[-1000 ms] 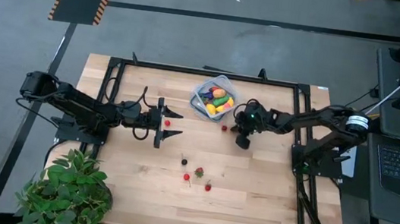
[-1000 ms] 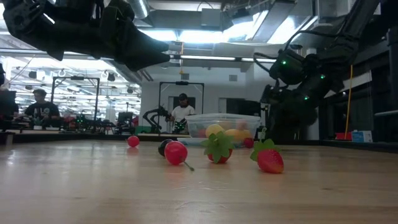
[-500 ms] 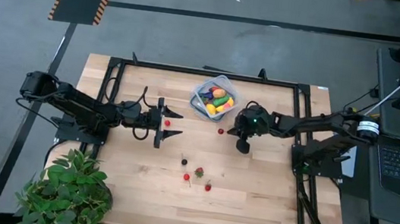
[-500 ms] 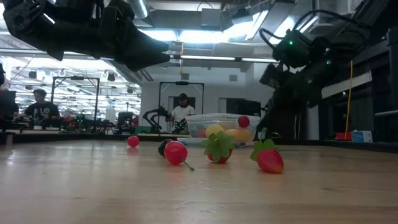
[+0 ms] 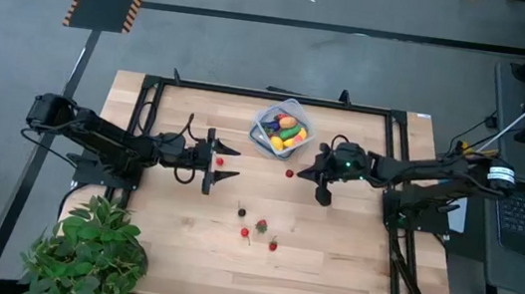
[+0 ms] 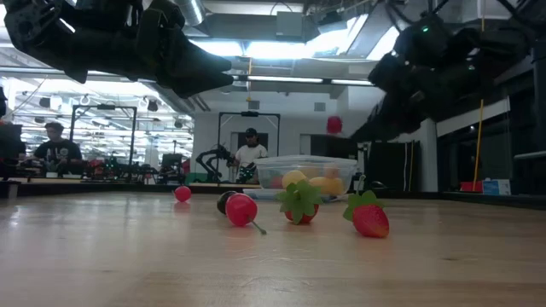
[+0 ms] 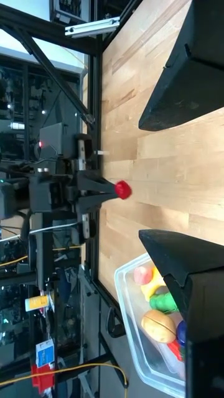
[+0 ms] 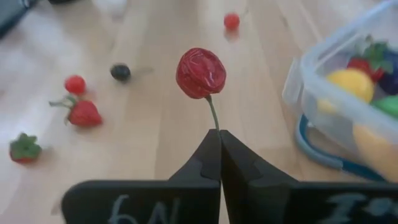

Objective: Pick and placing Produce into tupperware
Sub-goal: Put the top right red cherry into the transparent container

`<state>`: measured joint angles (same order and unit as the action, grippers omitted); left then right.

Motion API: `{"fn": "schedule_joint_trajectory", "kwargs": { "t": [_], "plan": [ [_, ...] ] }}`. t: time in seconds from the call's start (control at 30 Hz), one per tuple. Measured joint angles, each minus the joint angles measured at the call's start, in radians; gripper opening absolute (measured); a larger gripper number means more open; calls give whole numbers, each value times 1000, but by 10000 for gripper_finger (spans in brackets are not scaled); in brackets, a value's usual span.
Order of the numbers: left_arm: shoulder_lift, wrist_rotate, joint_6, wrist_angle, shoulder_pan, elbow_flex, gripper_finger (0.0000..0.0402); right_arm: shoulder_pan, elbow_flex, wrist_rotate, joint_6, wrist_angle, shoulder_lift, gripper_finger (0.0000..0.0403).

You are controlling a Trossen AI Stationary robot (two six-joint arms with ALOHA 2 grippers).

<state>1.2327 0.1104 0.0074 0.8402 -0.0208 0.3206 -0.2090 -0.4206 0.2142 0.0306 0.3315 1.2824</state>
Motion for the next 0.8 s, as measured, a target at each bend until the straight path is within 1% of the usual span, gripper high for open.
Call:
{"fn": "schedule_joint_trajectory", "kwargs": {
  "t": [0.2,0.33,0.43,0.6,0.8],
  "plan": [
    [0,0,0,0,0,0,267,31,74,0,0,151,-83,0],
    [0,0,0,-1,0,0,267,41,147,54,-3,285,-136,0],
    [0,0,0,-1,0,0,267,43,208,61,-13,398,-169,0],
    [0,0,0,-1,0,0,267,43,300,61,-27,570,-191,0],
    [0,0,0,-1,0,0,267,43,371,61,-26,735,-191,0]
  ]
}}
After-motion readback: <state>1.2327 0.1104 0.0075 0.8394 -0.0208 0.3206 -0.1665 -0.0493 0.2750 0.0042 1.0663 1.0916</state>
